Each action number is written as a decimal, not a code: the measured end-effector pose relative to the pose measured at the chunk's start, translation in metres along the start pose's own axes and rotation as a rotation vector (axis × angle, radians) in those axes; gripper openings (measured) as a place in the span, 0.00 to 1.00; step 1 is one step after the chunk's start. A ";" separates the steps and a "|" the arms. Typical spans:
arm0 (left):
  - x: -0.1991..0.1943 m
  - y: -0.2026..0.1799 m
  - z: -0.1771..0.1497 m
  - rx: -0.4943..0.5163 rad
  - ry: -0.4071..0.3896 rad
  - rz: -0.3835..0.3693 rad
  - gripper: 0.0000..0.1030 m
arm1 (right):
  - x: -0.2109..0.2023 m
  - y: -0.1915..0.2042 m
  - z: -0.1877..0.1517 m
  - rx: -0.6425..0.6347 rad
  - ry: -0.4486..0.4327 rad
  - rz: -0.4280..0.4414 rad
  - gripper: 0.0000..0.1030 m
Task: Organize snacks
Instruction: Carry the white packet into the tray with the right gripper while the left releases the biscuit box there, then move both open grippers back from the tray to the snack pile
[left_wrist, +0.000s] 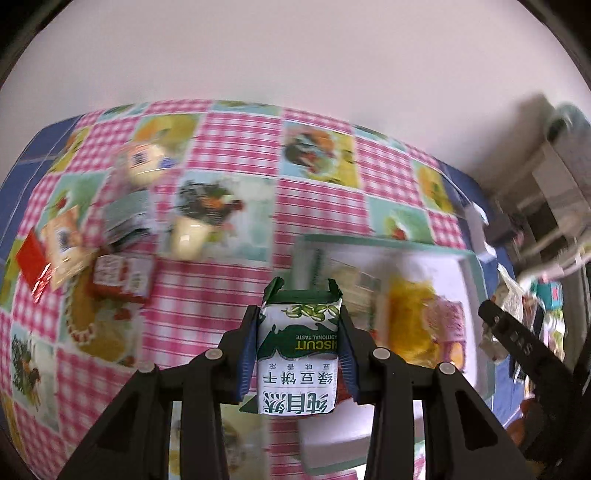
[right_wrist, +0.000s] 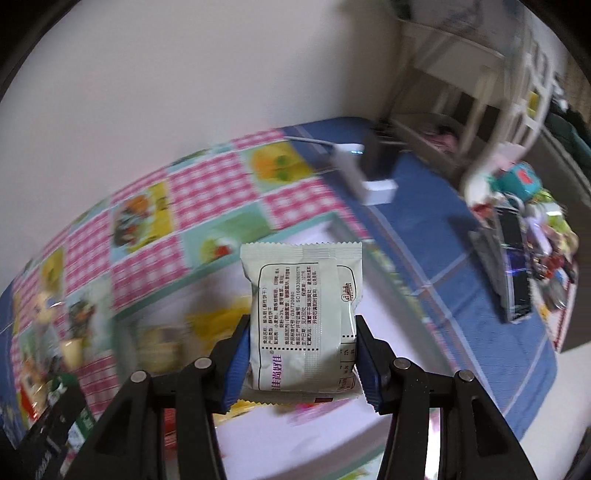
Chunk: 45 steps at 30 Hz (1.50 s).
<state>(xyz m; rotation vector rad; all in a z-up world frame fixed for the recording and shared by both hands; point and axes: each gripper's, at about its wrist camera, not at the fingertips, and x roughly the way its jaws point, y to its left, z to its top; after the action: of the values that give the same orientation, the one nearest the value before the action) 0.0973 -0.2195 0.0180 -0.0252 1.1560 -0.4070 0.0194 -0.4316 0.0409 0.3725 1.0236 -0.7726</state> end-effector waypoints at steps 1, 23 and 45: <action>0.001 -0.009 -0.002 0.020 0.000 -0.009 0.40 | 0.003 -0.007 0.001 0.009 0.005 -0.012 0.53; 0.023 -0.043 -0.012 0.112 0.023 0.055 0.43 | 0.065 -0.044 -0.011 0.071 0.208 -0.055 0.54; 0.016 0.029 -0.004 -0.122 0.056 0.179 0.80 | 0.027 -0.025 -0.009 0.063 0.126 0.089 0.80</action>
<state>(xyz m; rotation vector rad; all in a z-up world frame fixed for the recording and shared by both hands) 0.1078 -0.1970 -0.0048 -0.0163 1.2262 -0.1795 0.0036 -0.4539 0.0144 0.5229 1.0947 -0.7094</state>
